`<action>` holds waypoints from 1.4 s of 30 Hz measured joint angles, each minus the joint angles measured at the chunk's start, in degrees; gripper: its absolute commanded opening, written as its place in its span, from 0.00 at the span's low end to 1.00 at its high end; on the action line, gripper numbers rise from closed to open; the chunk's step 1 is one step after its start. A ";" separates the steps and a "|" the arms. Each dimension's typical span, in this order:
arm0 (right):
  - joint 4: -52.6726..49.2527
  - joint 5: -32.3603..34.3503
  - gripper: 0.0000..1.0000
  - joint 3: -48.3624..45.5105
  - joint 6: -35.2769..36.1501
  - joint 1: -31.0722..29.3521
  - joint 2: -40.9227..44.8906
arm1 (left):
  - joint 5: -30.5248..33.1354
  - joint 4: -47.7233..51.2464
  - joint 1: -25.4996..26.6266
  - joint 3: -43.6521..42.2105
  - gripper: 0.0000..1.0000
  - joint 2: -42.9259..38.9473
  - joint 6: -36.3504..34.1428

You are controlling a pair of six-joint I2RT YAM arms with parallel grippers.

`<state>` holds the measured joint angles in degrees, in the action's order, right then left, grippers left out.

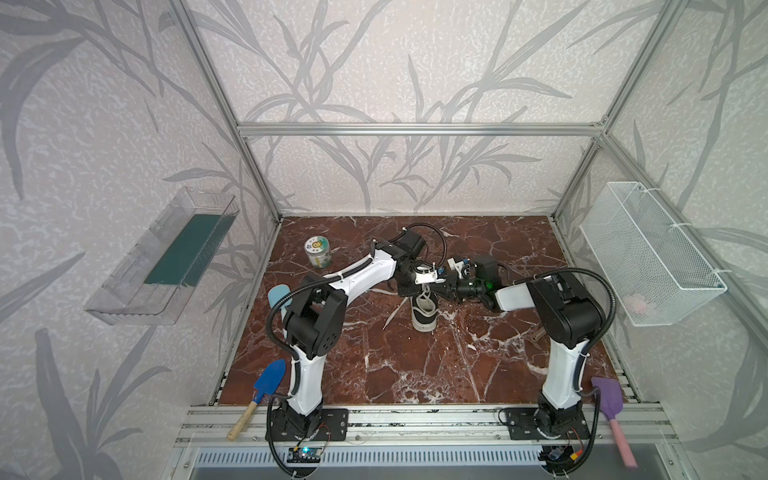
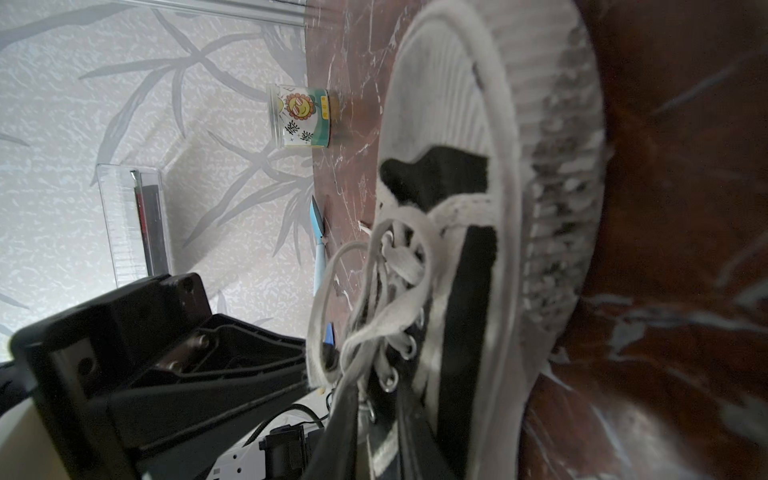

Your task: Tie the shoes

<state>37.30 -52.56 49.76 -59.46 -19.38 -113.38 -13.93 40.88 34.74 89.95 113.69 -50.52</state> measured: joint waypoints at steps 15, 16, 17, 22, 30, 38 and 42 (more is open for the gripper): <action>2.86 0.00 0.25 -0.02 -2.91 0.22 0.11 | 0.37 -0.20 -0.02 0.00 0.00 0.00 0.83; 2.99 0.00 0.26 -0.02 -3.06 0.22 0.11 | 0.39 -0.20 -0.02 0.00 0.00 0.00 0.85; 3.13 0.00 0.26 -0.02 -3.15 0.24 0.11 | 0.39 -0.20 -0.02 0.00 0.00 0.00 0.94; 4.76 0.00 0.28 -0.09 -3.96 0.26 0.11 | 0.39 -0.20 -0.04 0.00 0.00 0.00 1.09; 6.64 -0.04 0.27 -0.13 -5.27 0.26 0.11 | 0.39 -0.24 -0.11 0.00 0.00 0.00 1.14; 6.34 0.02 0.20 -0.13 -5.16 0.13 -0.55 | 0.42 -0.28 -0.31 0.00 0.00 0.00 1.20; 5.97 0.02 0.14 -0.13 -4.90 -0.07 -0.63 | 0.44 -0.35 -0.31 0.00 0.00 0.00 1.18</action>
<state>43.27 -52.53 49.63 -64.36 -19.44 -114.02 -13.50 40.53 34.44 89.95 113.69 -49.34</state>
